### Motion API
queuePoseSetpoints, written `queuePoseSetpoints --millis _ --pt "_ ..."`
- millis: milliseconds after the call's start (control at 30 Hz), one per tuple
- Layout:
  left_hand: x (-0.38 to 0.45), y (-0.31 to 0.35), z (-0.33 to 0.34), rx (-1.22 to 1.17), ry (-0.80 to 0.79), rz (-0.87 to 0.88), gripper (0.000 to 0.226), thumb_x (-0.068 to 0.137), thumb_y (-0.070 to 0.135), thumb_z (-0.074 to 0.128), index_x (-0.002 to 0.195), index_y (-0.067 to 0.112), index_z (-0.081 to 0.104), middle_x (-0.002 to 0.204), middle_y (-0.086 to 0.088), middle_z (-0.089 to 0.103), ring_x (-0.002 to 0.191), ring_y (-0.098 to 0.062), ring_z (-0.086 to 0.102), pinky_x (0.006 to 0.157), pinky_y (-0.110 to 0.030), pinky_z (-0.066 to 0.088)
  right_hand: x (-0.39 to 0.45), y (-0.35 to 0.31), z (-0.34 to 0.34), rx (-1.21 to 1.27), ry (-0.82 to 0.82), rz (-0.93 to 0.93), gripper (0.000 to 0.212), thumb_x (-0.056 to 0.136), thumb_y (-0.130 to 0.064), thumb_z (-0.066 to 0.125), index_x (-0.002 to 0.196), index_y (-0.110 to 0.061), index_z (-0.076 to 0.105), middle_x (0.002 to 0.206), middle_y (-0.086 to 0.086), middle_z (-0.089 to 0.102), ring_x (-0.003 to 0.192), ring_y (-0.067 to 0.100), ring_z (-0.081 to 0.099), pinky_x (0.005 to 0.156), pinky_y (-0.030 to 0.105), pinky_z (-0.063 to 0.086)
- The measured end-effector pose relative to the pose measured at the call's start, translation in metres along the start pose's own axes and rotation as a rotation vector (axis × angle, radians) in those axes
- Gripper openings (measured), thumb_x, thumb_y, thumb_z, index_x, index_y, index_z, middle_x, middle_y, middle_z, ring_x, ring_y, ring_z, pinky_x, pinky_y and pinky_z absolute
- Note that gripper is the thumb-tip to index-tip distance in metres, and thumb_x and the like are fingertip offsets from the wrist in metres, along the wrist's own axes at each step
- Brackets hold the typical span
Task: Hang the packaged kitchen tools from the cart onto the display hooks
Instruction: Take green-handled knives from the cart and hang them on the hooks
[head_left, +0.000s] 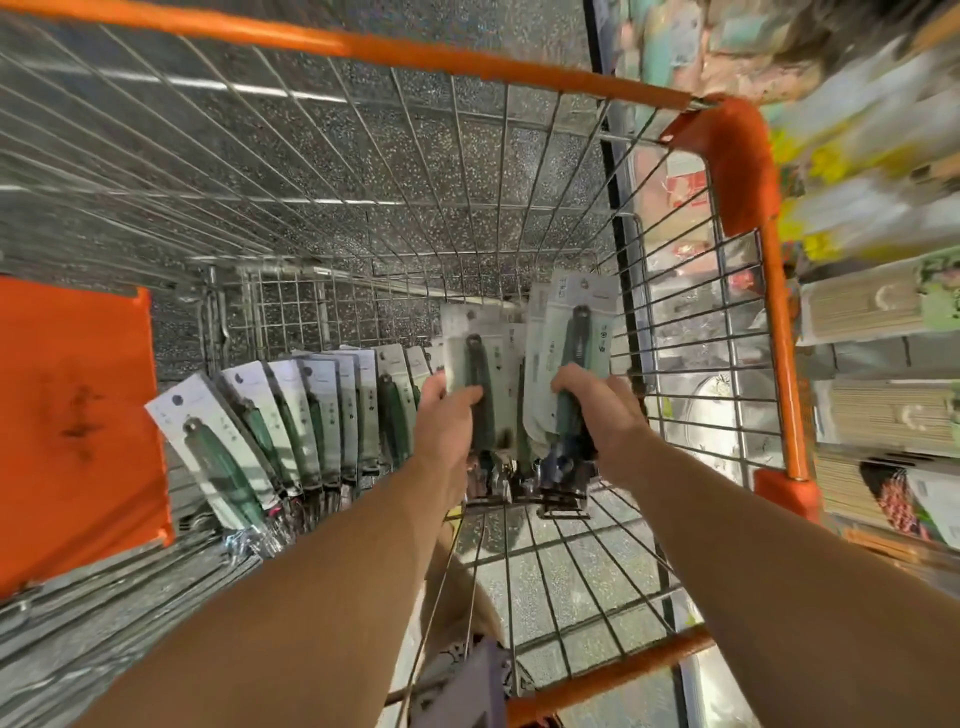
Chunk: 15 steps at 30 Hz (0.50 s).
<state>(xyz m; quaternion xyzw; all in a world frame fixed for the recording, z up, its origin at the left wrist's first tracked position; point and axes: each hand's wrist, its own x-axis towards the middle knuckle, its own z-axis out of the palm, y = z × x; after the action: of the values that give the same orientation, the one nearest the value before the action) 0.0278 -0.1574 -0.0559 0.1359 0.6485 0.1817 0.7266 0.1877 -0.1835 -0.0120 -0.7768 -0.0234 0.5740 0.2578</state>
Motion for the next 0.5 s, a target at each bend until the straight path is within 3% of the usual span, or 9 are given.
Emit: queuePoseSetpoints --millis 100,133,167,233,300,333,400,467,500 --pt "-0.008 0.009 0.011 0.023 -0.016 0.036 0.018 0.108 0.014 0.054 0.123 0.023 0.053 0.106 -0.018 0.074 0.076 -0.029 0.073 0.047 -0.029 0.057 -0.012 -0.003 0.016 0.059 -0.065 0.034 0.061 0.067 -0.036 0.076 0.12 -0.012 0.058 0.111 0.015 0.068 0.097 0.029 0.067 0.08 0.045 0.058" --pt "-0.013 0.012 0.013 0.01 -0.038 0.051 0.017 0.108 0.019 0.056 0.124 0.022 0.058 0.111 -0.019 0.075 0.086 -0.033 0.075 0.056 -0.034 0.062 -0.015 -0.004 0.02 0.059 -0.065 0.014 0.057 0.065 -0.038 0.075 0.115 -0.014 0.06 0.112 0.015 0.069 0.098 0.029 0.068 0.082 0.046 0.059" --pt "-0.015 0.014 0.016 -0.012 -0.08 0.081 0.024 0.106 0.028 0.059 0.129 0.02 0.062 0.118 -0.019 0.075 0.101 -0.037 0.075 0.071 -0.042 0.066 -0.022 -0.005 0.023 0.061 -0.065 -0.016 0.044 0.07 -0.035 0.073 0.107 -0.016 0.059 0.107 0.014 0.07 0.095 0.028 0.067 0.079 0.044 0.059" --pt "-0.016 0.016 0.015 -0.029 -0.111 0.108 0.059 0.093 0.06 0.066 0.135 0.019 0.066 0.13 -0.017 0.071 0.122 -0.038 0.069 0.098 -0.052 0.059 -0.028 -0.007 0.028 0.092 -0.065 -0.055 0.025 0.084 -0.026 0.069 0.104 -0.016 0.057 0.096 0.01 0.067 0.087 0.024 0.065 0.07 0.035 0.055" --pt "-0.014 0.012 0.012 -0.029 -0.134 0.076 0.09 0.067 0.085 0.073 0.131 0.022 0.071 0.134 -0.012 0.07 0.125 -0.033 0.068 0.108 -0.053 0.052 -0.038 -0.008 0.033 0.086 -0.065 -0.134 0.05 0.075 -0.028 0.071 0.12 -0.014 0.054 0.103 0.009 0.067 0.092 0.025 0.067 0.077 0.039 0.058" --pt "-0.022 0.016 0.01 -0.026 -0.169 0.062 0.095 0.059 0.087 0.076 0.13 0.023 0.072 0.133 -0.01 0.072 0.123 -0.032 0.069 0.109 -0.054 0.051 -0.044 -0.008 0.036 0.092 -0.057 -0.169 0.066 0.067 -0.031 0.071 0.127 -0.016 0.048 0.108 0.01 0.066 0.096 0.027 0.067 0.082 0.044 0.059" --pt "-0.047 0.03 0.008 0.002 -0.203 0.094 0.074 0.071 0.077 0.077 0.125 0.027 0.073 0.122 -0.007 0.077 0.116 -0.03 0.073 0.106 -0.054 0.054 -0.06 -0.008 0.041 0.132 -0.043 -0.226 0.072 0.06 -0.034 0.069 0.127 -0.022 0.044 0.11 0.01 0.064 0.098 0.028 0.066 0.085 0.047 0.058" --pt "-0.072 0.041 0.004 0.028 -0.194 0.125 0.043 0.093 0.058 0.069 0.121 0.026 0.074 0.112 -0.005 0.08 0.106 -0.028 0.077 0.099 -0.05 0.059 -0.077 -0.006 0.046 0.19 -0.045 -0.261 0.061 0.062 -0.034 0.07 0.118 -0.026 0.049 0.11 0.012 0.065 0.098 0.03 0.067 0.089 0.051 0.059" --pt "-0.082 0.044 0.002 0.041 -0.192 0.126 0.039 0.097 0.053 0.066 0.122 0.023 0.072 0.109 -0.006 0.081 0.101 -0.027 0.078 0.095 -0.048 0.062 -0.087 -0.007 0.048 0.212 -0.043 -0.271 0.056 0.063 -0.035 0.071 0.115 -0.028 0.052 0.111 0.012 0.066 0.1 0.032 0.068 0.092 0.055 0.058"
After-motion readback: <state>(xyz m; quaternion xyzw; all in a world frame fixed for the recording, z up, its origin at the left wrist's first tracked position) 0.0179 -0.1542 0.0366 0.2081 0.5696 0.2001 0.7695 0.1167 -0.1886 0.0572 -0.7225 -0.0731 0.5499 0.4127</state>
